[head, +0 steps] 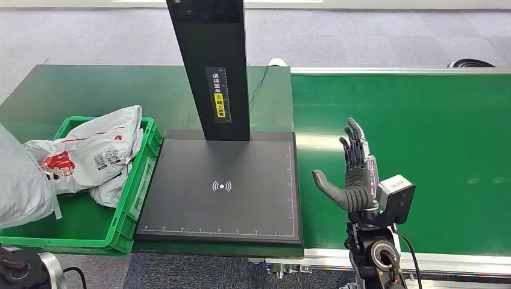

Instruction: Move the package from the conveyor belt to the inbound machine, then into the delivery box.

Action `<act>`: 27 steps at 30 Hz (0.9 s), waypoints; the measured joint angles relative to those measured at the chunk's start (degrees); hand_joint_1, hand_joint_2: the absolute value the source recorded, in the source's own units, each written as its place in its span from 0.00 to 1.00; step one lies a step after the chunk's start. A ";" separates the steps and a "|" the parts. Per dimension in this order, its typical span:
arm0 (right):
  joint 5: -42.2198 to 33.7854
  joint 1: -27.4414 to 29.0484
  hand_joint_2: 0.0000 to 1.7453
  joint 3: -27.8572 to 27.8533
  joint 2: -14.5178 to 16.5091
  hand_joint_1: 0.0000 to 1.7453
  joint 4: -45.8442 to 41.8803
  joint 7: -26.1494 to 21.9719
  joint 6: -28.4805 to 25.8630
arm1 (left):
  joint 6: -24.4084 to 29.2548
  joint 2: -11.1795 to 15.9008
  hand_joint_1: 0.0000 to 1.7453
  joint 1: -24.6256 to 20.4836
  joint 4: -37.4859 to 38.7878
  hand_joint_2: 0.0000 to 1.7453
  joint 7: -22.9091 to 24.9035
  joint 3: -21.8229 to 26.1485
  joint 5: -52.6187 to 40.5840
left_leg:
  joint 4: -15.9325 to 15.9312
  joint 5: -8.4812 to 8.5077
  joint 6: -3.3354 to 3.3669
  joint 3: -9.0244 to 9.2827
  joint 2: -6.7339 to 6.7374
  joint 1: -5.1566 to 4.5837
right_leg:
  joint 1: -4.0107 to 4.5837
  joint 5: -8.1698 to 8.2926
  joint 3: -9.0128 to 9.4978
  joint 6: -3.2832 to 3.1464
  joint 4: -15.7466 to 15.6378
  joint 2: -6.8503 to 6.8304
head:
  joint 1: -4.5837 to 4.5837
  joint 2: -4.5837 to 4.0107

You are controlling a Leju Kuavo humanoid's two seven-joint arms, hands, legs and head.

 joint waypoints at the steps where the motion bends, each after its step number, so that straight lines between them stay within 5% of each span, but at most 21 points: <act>1: 0.00 0.01 1.00 0.00 0.00 0.00 -0.01 0.01 0.00 | 0.70 0.00 1.00 -0.06 0.01 1.00 0.00 0.14 -0.35 | 0.00 0.00 0.00 0.00 0.00 0.00 | 0.00 0.00 0.00 0.00 0.00 0.00 | 0.00 0.00; 10: 0.66 0.92 1.00 -0.39 0.17 0.00 -0.72 0.82 -0.18 | 16.11 2.79 1.00 -3.71 4.86 1.00 0.76 1.97 -12.84 | 0.00 0.01 0.00 0.03 -0.01 0.01 | 0.02 0.00 -0.01 0.00 0.00 0.00 | 0.00 0.00; 14: 1.59 1.76 1.00 -0.50 0.60 0.00 -1.34 0.93 -0.37 | 17.16 5.90 1.00 -5.64 11.01 1.00 7.95 -0.98 -19.18 | 0.01 0.02 0.00 0.05 -0.03 0.01 | 0.01 0.00 0.00 0.00 0.00 -0.01 | 0.00 0.00; 18: 2.32 1.98 1.00 -0.56 1.34 0.00 -1.63 1.15 -0.08 | 17.29 9.10 1.00 -10.00 21.82 1.00 16.07 -6.16 -28.48 | 0.02 0.07 0.01 0.06 -0.01 0.00 | 0.00 0.03 0.03 -0.01 0.00 0.00 | 0.01 0.00; 27: 2.39 1.47 1.00 -0.97 1.66 0.00 -2.22 2.03 0.54 | 18.51 18.41 1.00 -23.18 50.39 1.00 24.91 -14.90 -45.10 | 0.03 0.17 -0.04 0.38 -0.01 0.02 | 0.03 0.07 -0.01 -0.05 0.03 0.01 | 0.01 0.00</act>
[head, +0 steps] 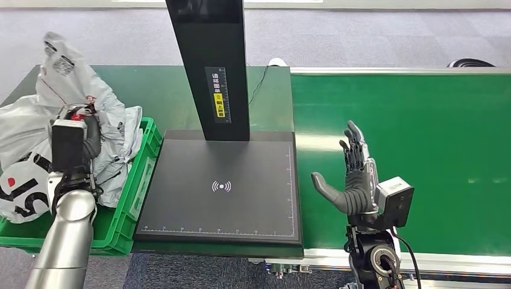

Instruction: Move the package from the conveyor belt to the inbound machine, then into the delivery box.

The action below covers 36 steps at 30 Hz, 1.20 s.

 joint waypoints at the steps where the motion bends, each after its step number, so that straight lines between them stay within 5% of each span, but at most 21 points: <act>1: -0.02 -0.24 1.00 0.00 0.01 0.00 0.05 0.02 0.08 | -0.15 0.61 1.00 -1.63 3.20 1.00 0.98 -1.03 -1.47 | 0.00 0.00 0.00 0.00 0.00 0.00 | 0.00 0.00 0.00 0.00 0.00 0.00 | -0.01 0.00; 10: -0.32 -0.70 1.00 0.00 0.01 0.00 0.15 0.02 0.32 | -0.06 3.49 1.00 -11.31 23.09 1.00 4.29 -6.66 -5.83 | 0.00 0.00 0.00 0.00 0.02 -0.01 | -0.01 0.01 0.03 0.01 0.00 0.01 | -0.01 0.00; 31: -1.98 -2.31 1.00 0.26 -0.54 0.00 1.29 0.03 0.13 | 2.14 7.53 1.00 -12.31 31.13 1.00 5.42 -5.30 -5.24 | -0.03 0.00 -0.01 0.01 0.07 0.00 | 0.00 0.01 0.05 0.00 0.02 0.05 | 0.00 0.00; 32: -2.01 -2.31 1.00 0.26 -0.55 0.00 1.33 0.01 0.01 | 1.75 7.77 0.84 -11.72 30.72 1.00 5.34 -4.77 -4.52 | -0.03 0.00 -0.01 0.01 0.08 0.00 | 0.00 0.01 0.05 0.00 0.02 0.05 | 0.00 0.00; 35: -2.02 -2.28 1.00 0.24 -0.62 0.00 1.35 0.00 -0.58 | 0.29 8.48 0.09 -9.41 28.53 1.00 4.43 -3.13 -1.36 | -0.03 -0.01 -0.01 0.02 0.08 0.00 | 0.00 0.01 0.05 0.00 0.02 0.06 | 0.00 0.00; 36: -2.02 -2.24 1.00 0.25 -0.68 0.00 1.34 0.00 -0.83 | -0.30 8.67 0.00 -8.39 27.44 1.00 3.95 -2.55 0.00 | -0.03 -0.01 -0.01 0.02 0.08 0.00 | 0.00 0.01 0.05 -0.01 0.02 0.06 | 0.00 0.00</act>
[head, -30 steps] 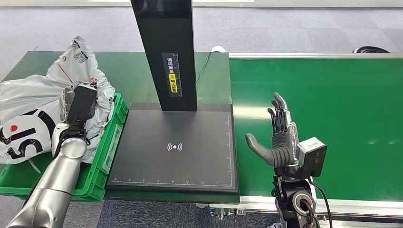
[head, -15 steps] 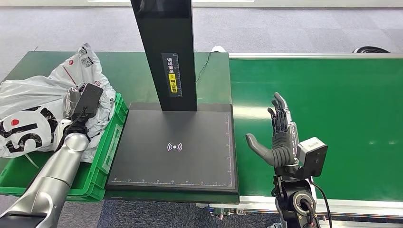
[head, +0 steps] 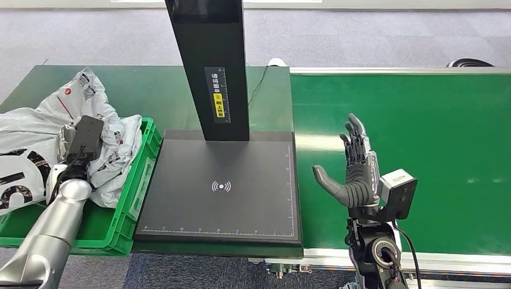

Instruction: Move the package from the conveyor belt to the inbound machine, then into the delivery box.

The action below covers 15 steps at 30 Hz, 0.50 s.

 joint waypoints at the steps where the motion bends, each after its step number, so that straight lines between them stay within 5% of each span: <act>1: -0.01 0.11 1.00 0.00 -0.10 0.00 -0.03 0.00 -0.26 | -0.66 0.12 0.00 1.16 -1.42 1.00 -0.46 0.63 1.56 | 0.00 0.00 0.00 0.00 0.00 0.00 | 0.00 0.00 0.00 0.00 0.00 0.00 | -0.01 0.00; 15: -0.09 2.80 1.00 -0.05 -0.86 0.00 -1.89 0.00 -1.72 | -5.90 0.00 0.00 13.92 -24.76 1.00 -2.14 4.52 16.00 | 0.01 -0.01 0.00 -0.04 -0.04 0.00 | 0.00 -0.01 -0.03 0.00 -0.01 -0.02 | 0.01 0.00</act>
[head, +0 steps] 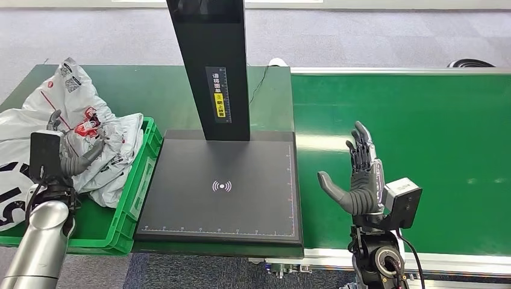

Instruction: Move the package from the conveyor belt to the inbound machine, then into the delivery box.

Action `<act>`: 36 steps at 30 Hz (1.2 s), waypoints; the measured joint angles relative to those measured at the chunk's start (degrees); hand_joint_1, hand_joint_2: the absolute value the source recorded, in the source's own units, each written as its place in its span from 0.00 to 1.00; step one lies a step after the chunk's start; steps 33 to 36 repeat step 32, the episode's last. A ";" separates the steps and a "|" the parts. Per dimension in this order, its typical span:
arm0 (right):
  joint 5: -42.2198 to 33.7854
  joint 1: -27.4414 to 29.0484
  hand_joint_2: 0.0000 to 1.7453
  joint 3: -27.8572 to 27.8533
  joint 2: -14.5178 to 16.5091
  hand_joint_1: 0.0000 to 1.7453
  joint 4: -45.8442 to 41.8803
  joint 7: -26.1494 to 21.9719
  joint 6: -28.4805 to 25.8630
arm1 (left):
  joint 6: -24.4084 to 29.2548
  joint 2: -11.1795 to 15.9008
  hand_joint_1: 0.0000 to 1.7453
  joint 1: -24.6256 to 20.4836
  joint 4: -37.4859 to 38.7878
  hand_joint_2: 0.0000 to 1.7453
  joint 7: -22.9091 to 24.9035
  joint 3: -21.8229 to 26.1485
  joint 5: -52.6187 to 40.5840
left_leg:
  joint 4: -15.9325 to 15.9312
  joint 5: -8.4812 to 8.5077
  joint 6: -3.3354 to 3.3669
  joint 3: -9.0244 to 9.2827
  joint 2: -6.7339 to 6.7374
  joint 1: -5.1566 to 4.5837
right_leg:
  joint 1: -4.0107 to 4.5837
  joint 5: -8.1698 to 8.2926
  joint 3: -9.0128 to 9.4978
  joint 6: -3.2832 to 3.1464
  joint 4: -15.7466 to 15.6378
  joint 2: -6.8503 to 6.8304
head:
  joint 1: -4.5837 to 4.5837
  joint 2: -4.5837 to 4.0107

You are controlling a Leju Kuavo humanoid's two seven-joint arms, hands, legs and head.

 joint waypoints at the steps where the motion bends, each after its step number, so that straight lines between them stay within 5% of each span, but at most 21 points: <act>1: 0.00 0.04 1.00 0.00 0.00 0.00 -0.07 0.00 -0.01 | -0.04 -0.08 0.00 0.45 -1.05 1.00 0.00 -0.01 0.01 | 0.00 0.00 0.00 0.00 0.00 0.00 | 0.00 0.00 0.00 0.00 0.00 0.00 | -0.01 0.00; 13: 0.16 0.62 1.00 -0.01 0.16 0.00 -0.61 0.00 -0.15 | -0.30 -1.16 0.00 2.16 -7.94 1.00 -1.13 0.02 2.38 | 0.00 0.00 0.00 0.00 0.00 0.00 | 0.00 0.00 0.00 0.00 0.00 -0.01 | -0.01 0.00; 20: 0.98 1.47 1.00 -0.33 0.49 0.00 -1.33 0.01 -0.15 | 2.55 -4.14 0.00 3.82 -16.61 1.00 -9.64 2.01 10.82 | 0.00 -0.01 0.00 -0.03 0.01 -0.01 | -0.01 0.00 -0.02 0.00 0.00 0.00 | -0.01 0.00; 24: 1.28 1.70 0.00 -0.53 0.73 0.00 -1.40 0.34 0.62 | 1.37 -9.05 0.00 8.75 -26.12 1.00 -15.73 1.95 21.11 | 0.01 -0.06 0.03 -0.05 0.02 -0.04 | -0.05 -0.02 -0.05 0.02 -0.02 0.00 | -0.01 0.00; 25: 1.31 1.83 0.00 -0.55 0.73 0.00 -1.40 0.43 0.97 | 0.49 -10.20 0.00 10.38 -28.42 1.00 -16.80 1.59 23.62 | 0.01 -0.07 0.03 -0.05 0.02 -0.04 | -0.06 -0.02 -0.05 0.02 -0.03 0.00 | -0.01 0.00; 29: 1.45 2.35 1.00 -0.71 0.70 0.00 -1.40 0.48 2.00 | -2.95 -14.14 0.00 16.09 -35.39 1.00 -19.55 0.16 29.92 | 0.01 -0.09 0.04 -0.08 0.00 -0.04 | -0.06 -0.03 -0.09 0.03 -0.03 0.00 | -0.01 0.00; 36: 1.36 2.57 1.00 -0.83 0.71 0.00 -1.43 0.92 2.55 | -5.18 -16.09 0.00 18.49 -38.18 1.00 -20.14 -0.43 32.15 | 0.00 -0.09 0.04 -0.08 0.00 -0.03 | -0.06 -0.03 -0.08 0.03 -0.04 0.00 | -0.02 0.00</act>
